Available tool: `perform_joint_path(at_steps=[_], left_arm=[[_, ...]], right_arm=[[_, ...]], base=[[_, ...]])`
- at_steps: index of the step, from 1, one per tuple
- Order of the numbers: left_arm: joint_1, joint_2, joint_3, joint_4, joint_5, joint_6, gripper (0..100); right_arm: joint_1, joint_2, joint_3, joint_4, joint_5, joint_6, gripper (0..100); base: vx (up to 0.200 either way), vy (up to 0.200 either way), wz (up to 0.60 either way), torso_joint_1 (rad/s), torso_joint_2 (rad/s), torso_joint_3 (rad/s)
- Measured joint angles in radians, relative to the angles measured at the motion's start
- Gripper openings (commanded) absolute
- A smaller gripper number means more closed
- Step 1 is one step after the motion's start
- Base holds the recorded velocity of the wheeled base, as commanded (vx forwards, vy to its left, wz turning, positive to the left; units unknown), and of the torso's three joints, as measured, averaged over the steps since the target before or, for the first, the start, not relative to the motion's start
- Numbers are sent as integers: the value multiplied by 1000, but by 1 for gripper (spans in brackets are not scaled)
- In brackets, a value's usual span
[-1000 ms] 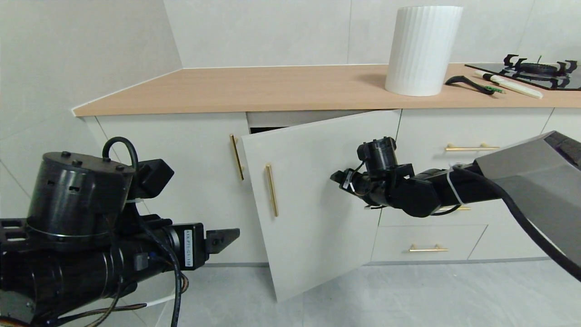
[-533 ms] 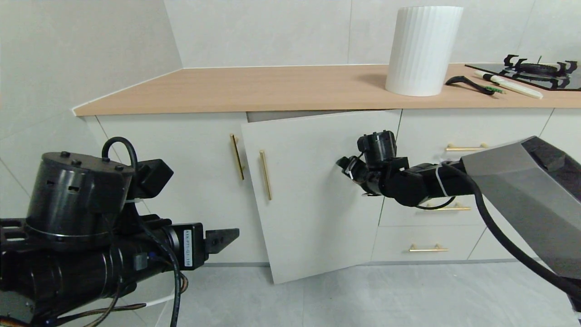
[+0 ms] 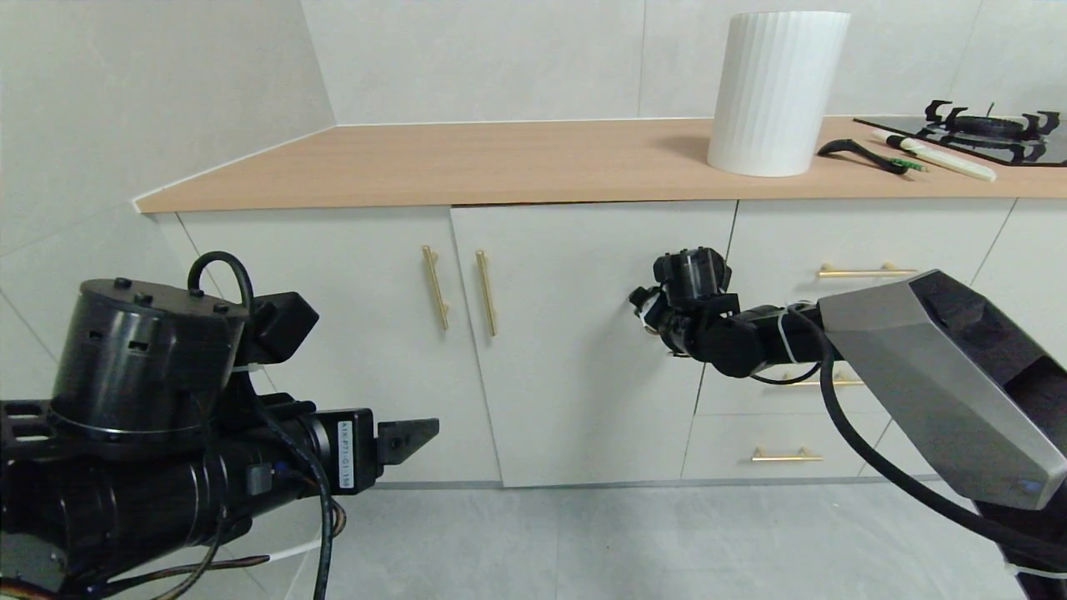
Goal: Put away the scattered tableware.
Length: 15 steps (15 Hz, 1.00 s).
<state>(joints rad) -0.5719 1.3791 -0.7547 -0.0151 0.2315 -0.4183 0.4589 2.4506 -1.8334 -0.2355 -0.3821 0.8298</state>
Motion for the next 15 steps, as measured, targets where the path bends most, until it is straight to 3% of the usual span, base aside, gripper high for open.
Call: perform_joint_path(at_steps=[15], left_arm=[[0, 0, 0, 0, 0, -1, 100]], right_arm=[[-4, 22, -26, 0, -39, 0, 100]], base=[[0, 0, 0, 0, 0, 0]])
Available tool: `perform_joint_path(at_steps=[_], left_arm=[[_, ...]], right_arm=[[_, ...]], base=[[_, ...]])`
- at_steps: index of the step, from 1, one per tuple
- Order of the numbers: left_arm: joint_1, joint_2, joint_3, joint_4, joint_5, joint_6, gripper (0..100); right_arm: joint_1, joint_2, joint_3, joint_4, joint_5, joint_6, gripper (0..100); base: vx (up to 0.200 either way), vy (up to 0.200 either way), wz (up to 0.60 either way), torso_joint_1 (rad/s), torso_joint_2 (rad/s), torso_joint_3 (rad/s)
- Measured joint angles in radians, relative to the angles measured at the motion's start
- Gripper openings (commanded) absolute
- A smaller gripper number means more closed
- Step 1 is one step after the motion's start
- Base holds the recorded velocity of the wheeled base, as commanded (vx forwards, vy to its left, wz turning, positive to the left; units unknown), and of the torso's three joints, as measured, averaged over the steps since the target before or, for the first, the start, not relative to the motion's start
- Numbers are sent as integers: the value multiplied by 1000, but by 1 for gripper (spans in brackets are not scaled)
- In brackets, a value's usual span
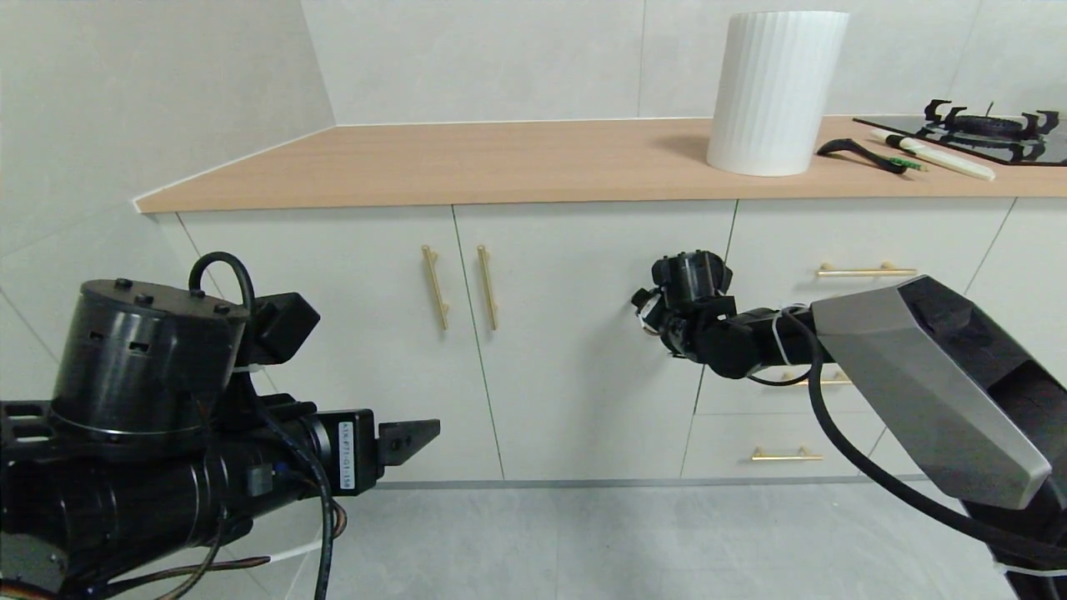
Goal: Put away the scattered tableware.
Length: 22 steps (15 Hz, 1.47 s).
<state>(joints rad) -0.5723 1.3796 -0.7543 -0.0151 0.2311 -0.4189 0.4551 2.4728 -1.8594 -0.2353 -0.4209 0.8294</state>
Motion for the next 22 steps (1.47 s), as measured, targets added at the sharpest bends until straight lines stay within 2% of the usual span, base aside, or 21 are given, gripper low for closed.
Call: perform_joint_path(at_steps=[2, 3, 5, 7, 9, 13, 16, 18, 22], left_arm=[[0, 0, 0, 0, 0, 0, 100], [0, 0, 0, 0, 0, 0, 100], [0, 0, 0, 0, 0, 0, 100], [0, 0, 0, 0, 0, 0, 100], [0, -2, 0, 0, 0, 0, 100], [9, -44, 5, 2, 1, 2, 100], [36, -110, 27, 2, 13, 10, 100], [47, -193, 67, 2, 24, 43, 100], [127, -462, 184, 8, 30, 174, 100]], right_arm=[[2, -34, 65, -3, 20, 3, 100], [7, -70, 135, -4, 63, 3, 100], [21, -171, 307, -8, 195, -14, 100], [29, -290, 484, -49, 363, -95, 100], [38, -385, 618, -176, 435, -179, 100], [61, -576, 799, -214, 428, -287, 100], [68, -776, 927, -218, 366, -361, 100], [68, -927, 1022, -218, 308, -401, 100], [33, -1306, 1234, -202, 256, -522, 100]], base=[[0, 0, 0, 0, 0, 0], [0, 0, 0, 0, 0, 0], [0, 0, 0, 0, 0, 0], [0, 0, 0, 0, 0, 0], [0, 0, 0, 0, 0, 0], [0, 0, 0, 0, 0, 0], [0, 0, 0, 0, 0, 0], [0, 0, 0, 0, 0, 0], [0, 0, 0, 0, 0, 0]])
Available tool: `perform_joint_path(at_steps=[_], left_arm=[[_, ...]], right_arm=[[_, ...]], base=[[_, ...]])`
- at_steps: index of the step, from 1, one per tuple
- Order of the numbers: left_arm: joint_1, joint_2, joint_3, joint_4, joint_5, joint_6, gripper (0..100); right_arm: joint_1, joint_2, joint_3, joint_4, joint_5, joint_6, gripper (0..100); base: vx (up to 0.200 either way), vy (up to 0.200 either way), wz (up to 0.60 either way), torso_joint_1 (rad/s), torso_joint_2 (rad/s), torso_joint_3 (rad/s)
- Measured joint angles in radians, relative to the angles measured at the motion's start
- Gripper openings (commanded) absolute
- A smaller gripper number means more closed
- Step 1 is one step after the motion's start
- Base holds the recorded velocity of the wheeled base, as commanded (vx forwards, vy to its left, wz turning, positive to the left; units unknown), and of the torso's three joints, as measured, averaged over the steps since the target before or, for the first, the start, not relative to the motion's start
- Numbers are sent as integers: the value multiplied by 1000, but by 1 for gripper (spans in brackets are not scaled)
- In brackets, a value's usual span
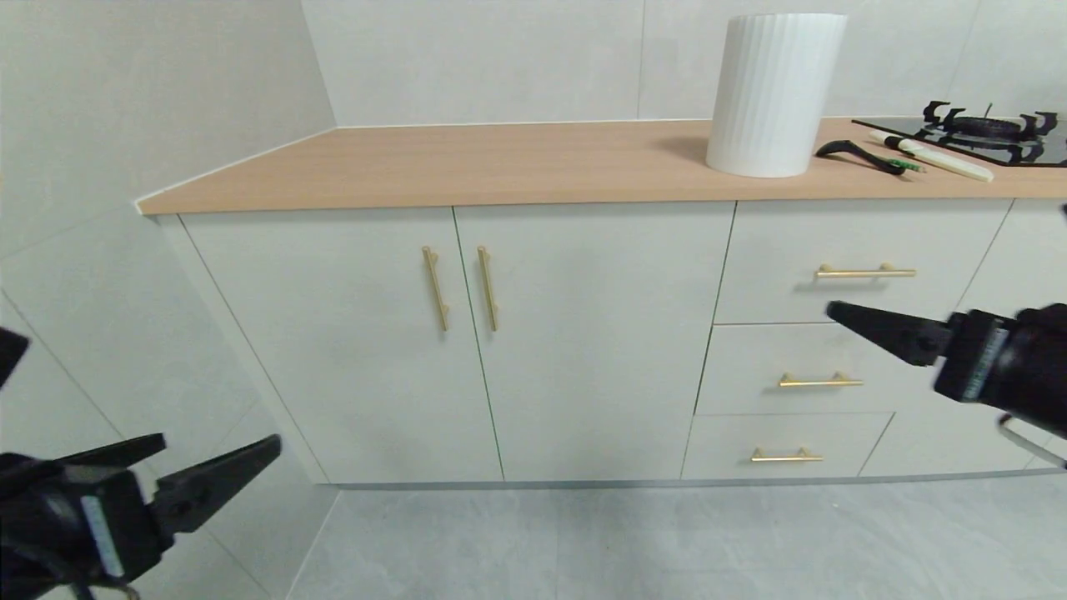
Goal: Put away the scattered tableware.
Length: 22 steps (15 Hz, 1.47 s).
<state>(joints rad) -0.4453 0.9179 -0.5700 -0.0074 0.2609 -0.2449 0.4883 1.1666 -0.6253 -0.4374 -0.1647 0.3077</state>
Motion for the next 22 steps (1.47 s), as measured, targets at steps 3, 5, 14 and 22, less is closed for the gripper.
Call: perform_joint_path(at_steps=[3, 5, 14, 22], left_arm=[[70, -227, 62, 6, 2, 81, 100], [111, -378, 93, 23, 2, 132, 100], [312, -800, 260, 50, 72, 235, 100], [443, -911, 539, -38, -32, 343, 100]], right_arm=[[-75, -306, 134, 82, -14, -143, 100], [-152, -497, 181, 188, -18, -220, 100], [-457, -1089, 270, 524, -87, -393, 100], [-490, -1167, 595, 385, 86, -343, 100]], base=[[0, 0, 0, 0, 0, 0], [0, 0, 0, 0, 0, 0], [0, 0, 0, 0, 0, 0], [0, 0, 0, 0, 0, 0]])
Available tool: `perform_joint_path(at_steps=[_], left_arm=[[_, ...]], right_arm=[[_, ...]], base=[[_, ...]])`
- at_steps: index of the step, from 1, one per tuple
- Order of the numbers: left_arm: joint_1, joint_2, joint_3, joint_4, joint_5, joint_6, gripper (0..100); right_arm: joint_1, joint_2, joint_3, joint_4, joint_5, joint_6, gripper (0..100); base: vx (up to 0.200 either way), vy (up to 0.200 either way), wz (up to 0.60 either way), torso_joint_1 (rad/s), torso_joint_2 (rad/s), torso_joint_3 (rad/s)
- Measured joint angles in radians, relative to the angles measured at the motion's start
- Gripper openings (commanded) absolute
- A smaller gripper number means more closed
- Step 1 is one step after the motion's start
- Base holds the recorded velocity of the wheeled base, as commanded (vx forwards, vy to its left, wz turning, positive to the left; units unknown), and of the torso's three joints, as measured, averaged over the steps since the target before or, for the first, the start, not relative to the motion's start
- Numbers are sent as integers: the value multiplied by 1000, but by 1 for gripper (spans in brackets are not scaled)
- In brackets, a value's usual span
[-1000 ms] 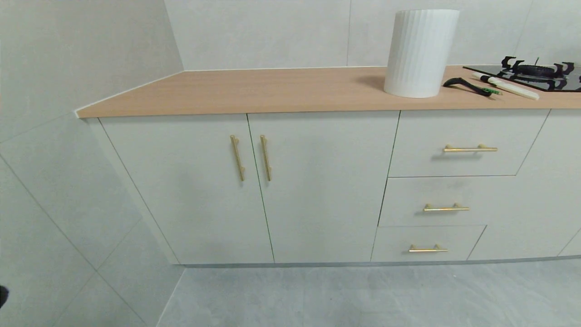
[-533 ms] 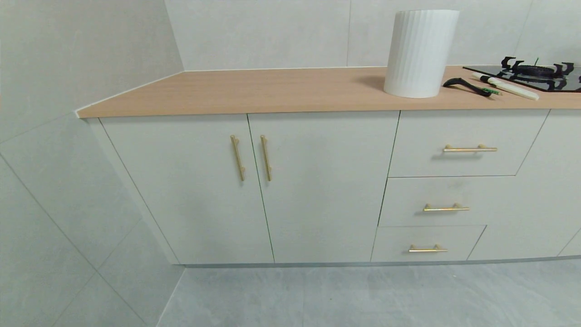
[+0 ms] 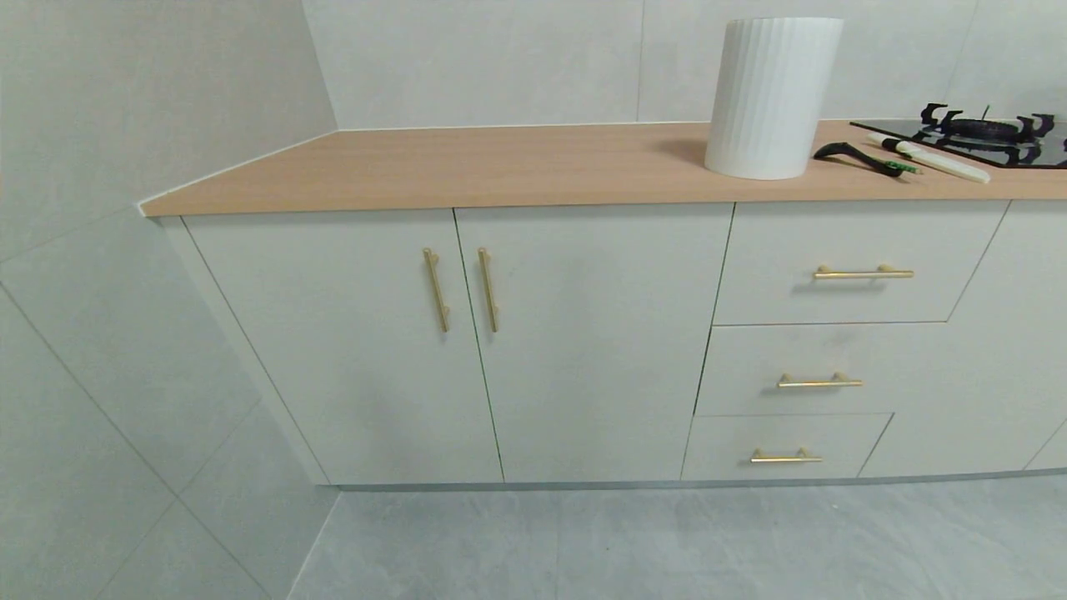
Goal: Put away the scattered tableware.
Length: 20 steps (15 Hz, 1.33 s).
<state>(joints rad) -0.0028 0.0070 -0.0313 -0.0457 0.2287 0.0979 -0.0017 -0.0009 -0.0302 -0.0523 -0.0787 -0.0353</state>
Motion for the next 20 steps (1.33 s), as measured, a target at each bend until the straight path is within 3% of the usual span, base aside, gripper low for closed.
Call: perform_joint_path(at_steps=[2, 5, 9, 20], left_arm=[[2, -5, 23, 3, -71, -30, 100], [3, -7, 30, 50, -216, -30, 100], [3, -7, 31, 50, -224, -69, 100], [3, -8, 31, 49, -224, -89, 100]], right_arm=[[0, -1, 22, 12, 61, 6, 100], [1, -2, 27, 47, 107, 6, 100], [2, -2, 30, 48, 109, 8, 100], [2, -2, 30, 50, 109, 12, 100]], base=[[0, 0, 0, 0, 0, 0], [0, 0, 0, 0, 0, 0], [0, 0, 0, 0, 0, 0], [0, -18, 0, 0, 0, 1]])
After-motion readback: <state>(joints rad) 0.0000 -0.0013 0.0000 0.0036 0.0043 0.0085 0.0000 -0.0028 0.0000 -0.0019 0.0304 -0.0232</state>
